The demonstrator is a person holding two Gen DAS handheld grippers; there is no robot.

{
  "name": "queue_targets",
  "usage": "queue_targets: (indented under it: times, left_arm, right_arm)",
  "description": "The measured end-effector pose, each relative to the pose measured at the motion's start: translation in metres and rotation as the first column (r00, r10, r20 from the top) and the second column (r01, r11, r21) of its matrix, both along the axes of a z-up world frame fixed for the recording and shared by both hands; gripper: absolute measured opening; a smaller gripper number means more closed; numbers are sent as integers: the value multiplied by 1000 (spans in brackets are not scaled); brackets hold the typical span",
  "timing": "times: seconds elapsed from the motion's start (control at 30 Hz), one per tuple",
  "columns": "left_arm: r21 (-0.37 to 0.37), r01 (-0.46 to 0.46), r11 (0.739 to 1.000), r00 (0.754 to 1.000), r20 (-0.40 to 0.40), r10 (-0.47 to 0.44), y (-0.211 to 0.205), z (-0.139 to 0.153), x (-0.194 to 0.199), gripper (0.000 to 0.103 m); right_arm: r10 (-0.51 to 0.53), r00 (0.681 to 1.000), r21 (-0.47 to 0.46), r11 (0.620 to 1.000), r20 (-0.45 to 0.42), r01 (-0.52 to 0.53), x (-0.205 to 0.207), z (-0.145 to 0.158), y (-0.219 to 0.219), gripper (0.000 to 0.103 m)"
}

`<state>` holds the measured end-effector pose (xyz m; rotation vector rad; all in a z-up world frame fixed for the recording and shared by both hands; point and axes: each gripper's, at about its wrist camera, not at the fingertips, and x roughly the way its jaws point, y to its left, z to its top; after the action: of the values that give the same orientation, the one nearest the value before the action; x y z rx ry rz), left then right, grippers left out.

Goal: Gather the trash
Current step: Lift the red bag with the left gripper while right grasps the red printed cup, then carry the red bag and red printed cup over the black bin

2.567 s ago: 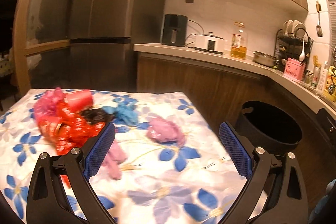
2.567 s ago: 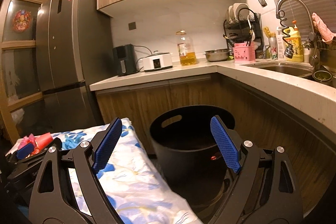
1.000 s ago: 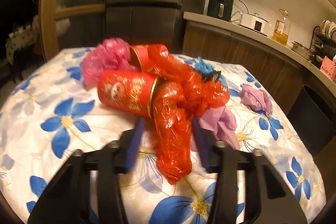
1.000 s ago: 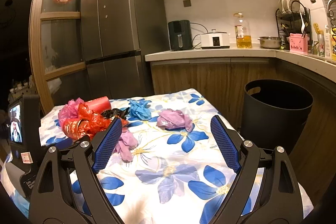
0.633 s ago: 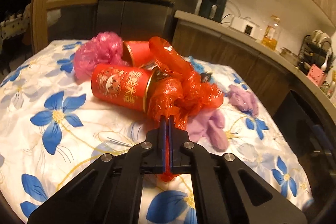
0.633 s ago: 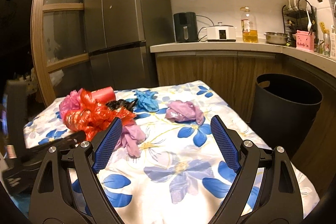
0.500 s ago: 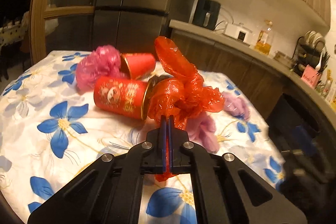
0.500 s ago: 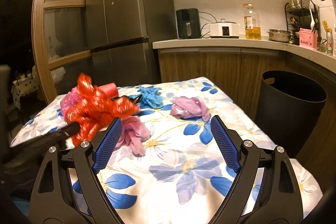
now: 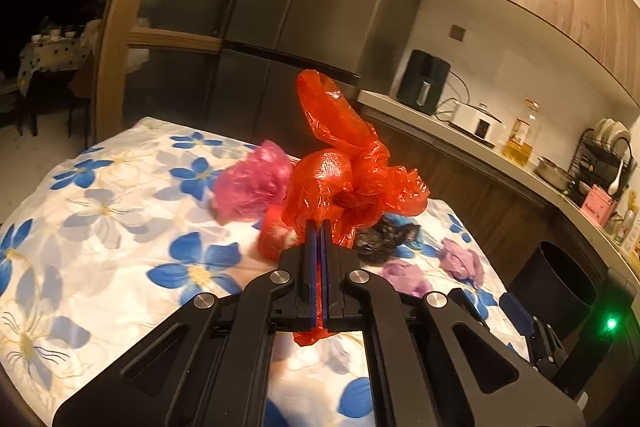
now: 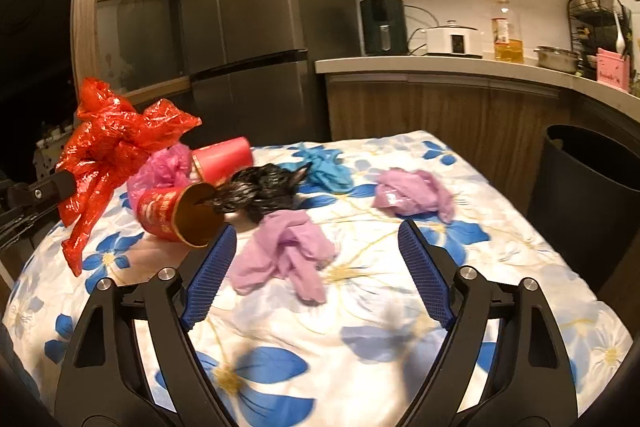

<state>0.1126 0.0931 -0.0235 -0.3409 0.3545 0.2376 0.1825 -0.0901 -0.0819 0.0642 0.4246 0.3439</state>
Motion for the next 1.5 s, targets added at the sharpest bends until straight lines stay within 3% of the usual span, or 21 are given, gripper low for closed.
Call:
queue_targets:
  times: [0.3, 0.5, 0.8, 1.0, 1.3, 1.5]
  left_arm:
    - [-2, -75, 997, 997, 13, 75, 29, 4, -12, 1]
    - [-3, -107, 994, 994, 13, 107, 44, 5, -16, 1]
    - [-6, -113, 994, 994, 6, 113, 52, 4, -15, 1]
    - [-4, -113, 994, 994, 4, 113, 53, 3, -16, 1]
    - [18, -112, 994, 994, 22, 111, 45, 11, -21, 1]
    - [25, -86, 996, 996, 34, 85, 28, 16, -22, 1]
  right_arm:
    - [193, 981, 26, 981, -4, -193, 10, 5, 57, 58]
    - [291, 955, 39, 957, -59, -289, 25, 2, 87, 44]
    - [386, 908, 95, 922, -163, -375, 44, -9, 106, 17]
    - [446, 885, 109, 894, -137, -434, 39, -4, 110, 4]
    - [504, 862, 111, 861, -59, -496, 11, 17, 91, 4]
    - [502, 865, 121, 859, -1, -498, -10, 36, 59, 4]
